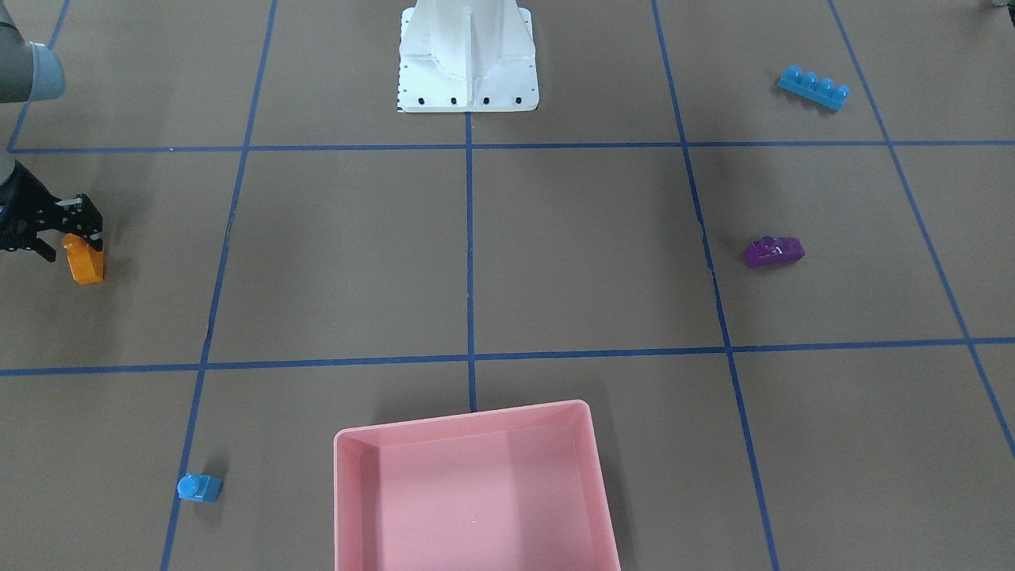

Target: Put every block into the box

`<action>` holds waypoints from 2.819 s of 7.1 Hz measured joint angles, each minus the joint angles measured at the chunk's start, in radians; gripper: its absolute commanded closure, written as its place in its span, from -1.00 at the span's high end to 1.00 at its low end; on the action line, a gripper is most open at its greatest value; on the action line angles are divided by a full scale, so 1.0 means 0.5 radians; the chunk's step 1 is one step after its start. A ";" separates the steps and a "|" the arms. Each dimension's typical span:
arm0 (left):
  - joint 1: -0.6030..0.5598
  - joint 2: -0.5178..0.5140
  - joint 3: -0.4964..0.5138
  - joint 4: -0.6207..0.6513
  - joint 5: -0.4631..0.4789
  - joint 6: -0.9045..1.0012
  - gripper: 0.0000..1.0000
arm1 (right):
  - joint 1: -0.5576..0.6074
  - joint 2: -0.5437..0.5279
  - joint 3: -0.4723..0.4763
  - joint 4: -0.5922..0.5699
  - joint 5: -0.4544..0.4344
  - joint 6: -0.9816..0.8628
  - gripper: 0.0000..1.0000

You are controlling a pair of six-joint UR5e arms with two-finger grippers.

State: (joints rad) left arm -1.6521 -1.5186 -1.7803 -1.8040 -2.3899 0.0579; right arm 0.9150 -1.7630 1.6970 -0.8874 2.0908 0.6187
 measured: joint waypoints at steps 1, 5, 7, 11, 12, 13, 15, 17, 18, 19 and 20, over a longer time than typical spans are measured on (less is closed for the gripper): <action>0.000 0.000 0.000 0.000 0.000 0.001 1.00 | -0.002 -0.001 0.003 -0.003 -0.001 -0.001 -1.00; 0.000 0.000 -0.001 0.000 -0.001 0.001 1.00 | 0.152 0.218 0.133 -0.025 0.016 0.009 -1.00; 0.000 0.003 -0.001 0.000 -0.002 0.001 1.00 | 0.234 0.665 0.127 -0.306 0.022 0.124 -1.00; 0.000 0.012 -0.004 0.000 -0.003 0.004 1.00 | 0.179 1.880 -0.548 -0.890 -0.017 0.524 -1.00; 0.000 0.012 -0.004 0.000 -0.003 0.004 1.00 | 0.137 2.149 -0.859 -0.900 -0.088 0.567 -1.00; 0.000 0.012 -0.004 -0.001 -0.003 0.004 1.00 | 0.088 2.342 -1.114 -0.903 -0.197 0.588 -1.00; 0.000 0.010 -0.003 -0.014 -0.003 0.003 1.00 | -0.039 2.579 -1.515 -0.903 -0.426 0.602 -1.00; 0.000 0.010 0.000 -0.035 -0.003 0.001 1.00 | -0.155 2.665 -1.715 -0.883 -0.632 0.629 -1.00; 0.000 0.011 0.000 -0.038 -0.003 0.001 1.00 | -0.179 2.678 -1.745 -0.860 -0.671 0.643 0.61; 0.000 0.012 -0.001 -0.039 -0.003 0.001 1.00 | -0.190 2.688 -1.757 -0.849 -0.686 0.664 0.98; 0.000 0.013 -0.001 -0.041 -0.003 0.001 1.00 | -0.196 2.692 -1.759 -0.844 -0.689 0.700 0.99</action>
State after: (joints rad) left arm -1.6521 -1.5121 -1.7809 -1.8242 -2.3915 0.0583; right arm 0.8167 -0.4169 0.8175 -1.3096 1.7461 0.9685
